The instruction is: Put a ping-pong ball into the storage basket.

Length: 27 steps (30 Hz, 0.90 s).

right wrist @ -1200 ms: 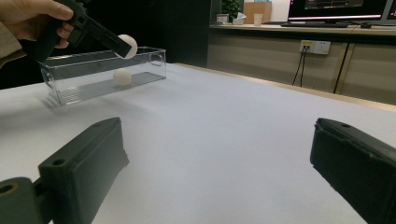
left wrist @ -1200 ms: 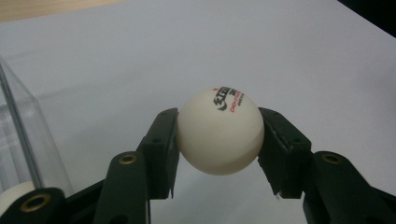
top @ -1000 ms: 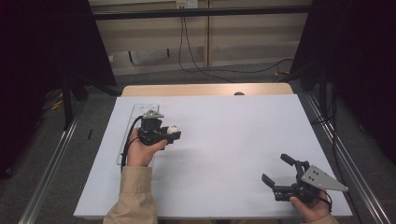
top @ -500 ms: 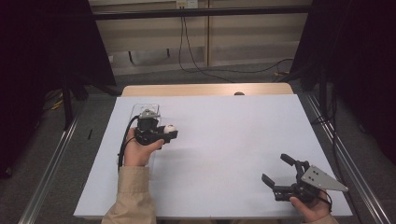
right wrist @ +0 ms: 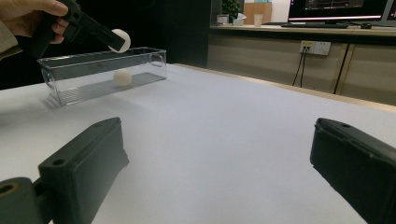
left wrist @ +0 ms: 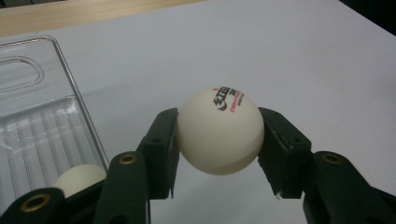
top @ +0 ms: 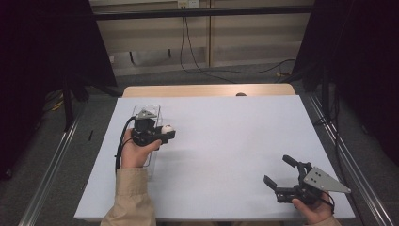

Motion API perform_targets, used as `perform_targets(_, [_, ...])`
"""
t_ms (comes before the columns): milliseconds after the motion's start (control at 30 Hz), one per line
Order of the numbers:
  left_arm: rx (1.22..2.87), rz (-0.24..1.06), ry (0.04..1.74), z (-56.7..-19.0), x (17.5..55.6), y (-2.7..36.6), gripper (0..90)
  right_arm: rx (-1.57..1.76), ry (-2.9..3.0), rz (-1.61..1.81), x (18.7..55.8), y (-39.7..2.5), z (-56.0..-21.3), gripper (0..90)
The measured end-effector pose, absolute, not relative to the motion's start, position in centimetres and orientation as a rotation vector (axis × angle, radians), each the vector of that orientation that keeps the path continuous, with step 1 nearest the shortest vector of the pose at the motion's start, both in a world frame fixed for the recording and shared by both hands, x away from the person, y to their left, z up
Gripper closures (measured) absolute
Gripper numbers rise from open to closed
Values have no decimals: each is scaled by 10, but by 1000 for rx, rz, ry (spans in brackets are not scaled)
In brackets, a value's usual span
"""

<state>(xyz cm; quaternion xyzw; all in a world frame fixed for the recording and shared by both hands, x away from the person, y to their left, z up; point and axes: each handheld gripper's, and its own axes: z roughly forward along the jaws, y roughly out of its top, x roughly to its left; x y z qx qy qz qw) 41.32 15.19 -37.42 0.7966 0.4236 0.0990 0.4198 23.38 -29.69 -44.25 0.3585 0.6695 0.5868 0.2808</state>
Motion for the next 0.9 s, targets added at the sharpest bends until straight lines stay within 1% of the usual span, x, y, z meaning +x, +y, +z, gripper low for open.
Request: perform_targets(900, [1993, 305, 1091, -372, 413, 167, 509, 959, 1790, 1576, 234, -297, -442, 26])
